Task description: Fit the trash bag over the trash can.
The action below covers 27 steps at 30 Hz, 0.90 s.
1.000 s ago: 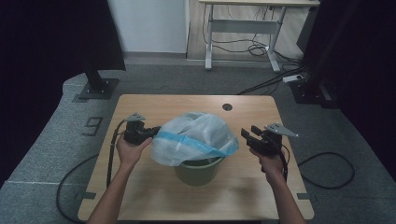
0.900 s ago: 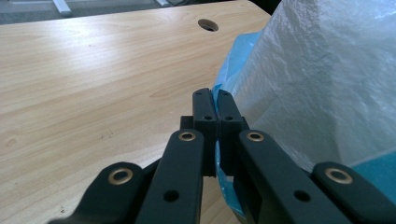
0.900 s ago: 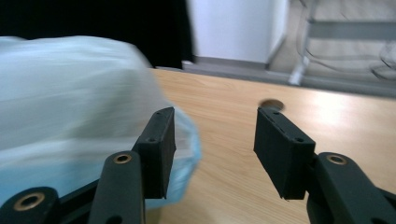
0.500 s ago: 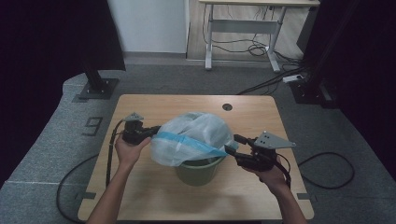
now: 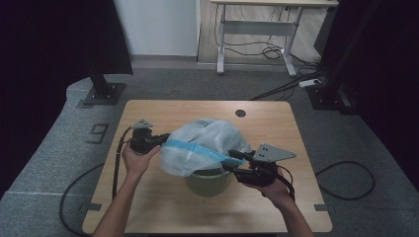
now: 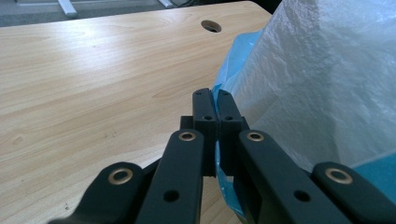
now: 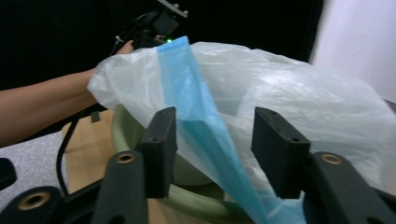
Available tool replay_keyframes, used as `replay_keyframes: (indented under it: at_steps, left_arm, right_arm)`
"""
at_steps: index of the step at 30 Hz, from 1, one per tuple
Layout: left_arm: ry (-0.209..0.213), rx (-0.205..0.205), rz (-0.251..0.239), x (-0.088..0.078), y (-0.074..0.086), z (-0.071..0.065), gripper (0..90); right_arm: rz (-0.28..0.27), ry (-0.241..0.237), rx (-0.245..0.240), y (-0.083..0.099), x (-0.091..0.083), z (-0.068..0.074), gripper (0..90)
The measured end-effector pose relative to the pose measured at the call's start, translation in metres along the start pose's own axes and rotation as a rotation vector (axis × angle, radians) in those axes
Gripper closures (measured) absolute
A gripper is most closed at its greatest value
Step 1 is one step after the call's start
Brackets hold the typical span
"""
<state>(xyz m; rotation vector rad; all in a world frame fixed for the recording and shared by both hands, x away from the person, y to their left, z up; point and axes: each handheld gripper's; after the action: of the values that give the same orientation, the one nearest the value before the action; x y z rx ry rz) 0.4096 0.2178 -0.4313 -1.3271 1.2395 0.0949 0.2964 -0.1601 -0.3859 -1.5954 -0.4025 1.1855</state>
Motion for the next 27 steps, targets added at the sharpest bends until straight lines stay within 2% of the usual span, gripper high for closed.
replay_keyframes:
  at_steps: [2, 5, 9, 12, 16, 22, 27]
  left_arm:
    - [-0.002, 0.001, 0.001, 0.0, 0.0, -0.001, 89.6]
    - [-0.003, 0.001, 0.0, 0.0, -0.001, -0.002, 89.6]
    - [-0.004, 0.003, -0.004, -0.002, -0.001, -0.003, 89.6]
    - [-0.004, 0.001, -0.006, -0.003, -0.001, -0.003, 89.6]
    - [-0.002, 0.005, -0.009, -0.006, 0.0, -0.004, 89.6]
    - [-0.004, 0.003, -0.009, -0.009, 0.001, -0.003, 89.6]
    - [-0.004, 0.004, -0.005, -0.011, 0.002, -0.003, 89.6]
  right_arm:
    - [0.013, 0.0, -0.015, 0.0, 0.002, 0.002, 59.0]
    - [0.026, 0.01, -0.036, 0.001, 0.002, 0.006, 74.9]
    - [0.018, 0.006, -0.056, 0.003, -0.002, 0.013, 87.1]
    - [-0.002, 0.001, -0.059, 0.004, -0.005, 0.016, 88.3]
    - [-0.024, -0.028, -0.066, 0.009, -0.01, 0.023, 88.5]
    - [-0.033, -0.079, -0.071, 0.026, -0.011, 0.032, 88.5]
    - [0.004, -0.121, -0.078, 0.043, -0.003, 0.042, 88.6]
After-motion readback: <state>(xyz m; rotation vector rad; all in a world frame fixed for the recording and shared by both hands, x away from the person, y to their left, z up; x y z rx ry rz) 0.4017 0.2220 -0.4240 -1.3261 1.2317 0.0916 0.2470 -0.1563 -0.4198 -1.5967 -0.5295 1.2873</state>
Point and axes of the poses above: each handheld gripper's, and its own axes: x roughly forward along the jaws, y roughly out of its underside, z roughly to its left, and after that the axes turned 13 degrees about z, right-handed
